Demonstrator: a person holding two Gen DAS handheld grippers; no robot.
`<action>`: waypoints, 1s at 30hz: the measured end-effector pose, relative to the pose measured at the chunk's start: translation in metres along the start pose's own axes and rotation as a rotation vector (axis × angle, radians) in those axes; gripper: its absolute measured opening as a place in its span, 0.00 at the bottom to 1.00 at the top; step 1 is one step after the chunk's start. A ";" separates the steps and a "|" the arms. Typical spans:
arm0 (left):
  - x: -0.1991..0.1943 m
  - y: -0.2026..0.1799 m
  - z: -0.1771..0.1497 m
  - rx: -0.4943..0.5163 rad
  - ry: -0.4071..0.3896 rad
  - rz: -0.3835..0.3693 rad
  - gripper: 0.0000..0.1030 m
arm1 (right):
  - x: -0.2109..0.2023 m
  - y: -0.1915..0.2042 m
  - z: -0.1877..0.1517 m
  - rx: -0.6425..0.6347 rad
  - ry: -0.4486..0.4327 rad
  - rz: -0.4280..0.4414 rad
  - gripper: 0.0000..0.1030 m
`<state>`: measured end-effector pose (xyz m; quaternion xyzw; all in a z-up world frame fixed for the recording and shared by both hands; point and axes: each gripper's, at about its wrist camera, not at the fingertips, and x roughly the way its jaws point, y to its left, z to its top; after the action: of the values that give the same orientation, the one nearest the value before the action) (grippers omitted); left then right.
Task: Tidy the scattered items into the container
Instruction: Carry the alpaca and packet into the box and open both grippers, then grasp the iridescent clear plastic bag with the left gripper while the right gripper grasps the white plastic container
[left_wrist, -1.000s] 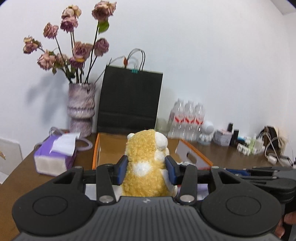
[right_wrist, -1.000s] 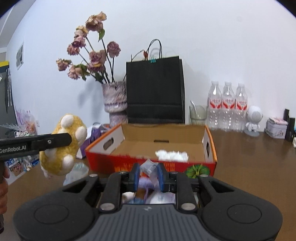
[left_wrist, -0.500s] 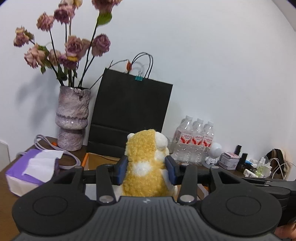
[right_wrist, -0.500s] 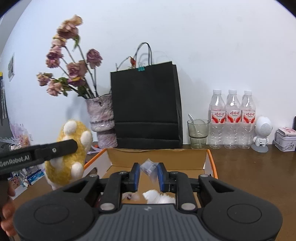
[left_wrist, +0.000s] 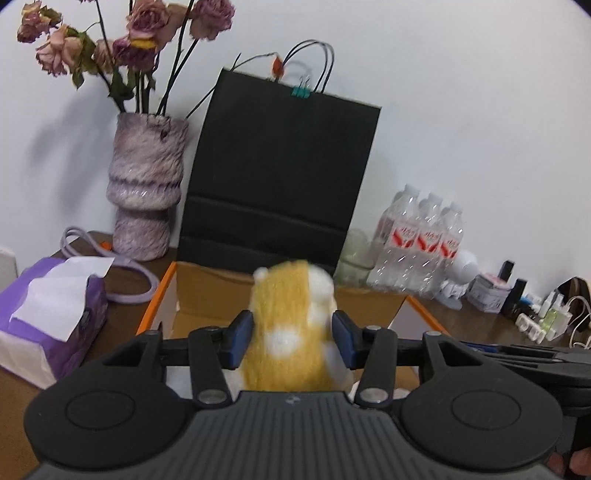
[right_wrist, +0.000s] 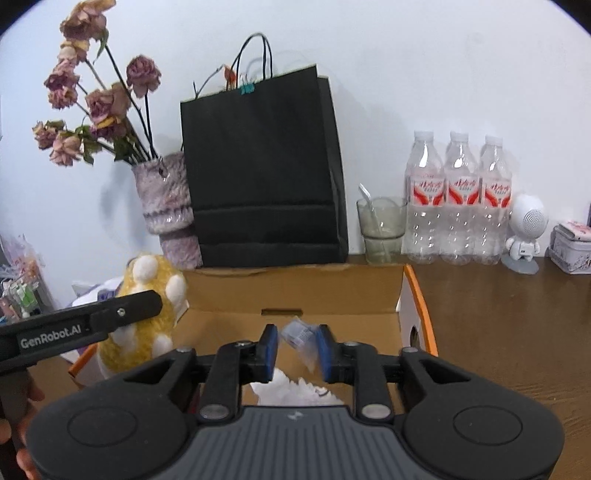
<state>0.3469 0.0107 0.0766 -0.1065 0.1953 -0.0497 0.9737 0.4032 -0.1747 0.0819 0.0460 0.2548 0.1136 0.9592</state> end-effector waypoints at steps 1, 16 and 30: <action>0.000 0.001 0.000 -0.008 0.007 0.011 0.73 | 0.001 0.000 0.000 -0.004 0.013 -0.006 0.53; -0.029 -0.003 0.004 -0.032 -0.002 0.091 1.00 | -0.018 0.003 0.006 -0.013 0.007 -0.025 1.00; -0.102 -0.020 -0.003 -0.006 -0.027 0.094 1.00 | -0.083 0.023 -0.007 -0.035 -0.029 -0.010 1.00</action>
<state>0.2508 0.0045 0.1166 -0.1006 0.1872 -0.0020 0.9772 0.3248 -0.1719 0.1190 0.0295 0.2392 0.1128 0.9639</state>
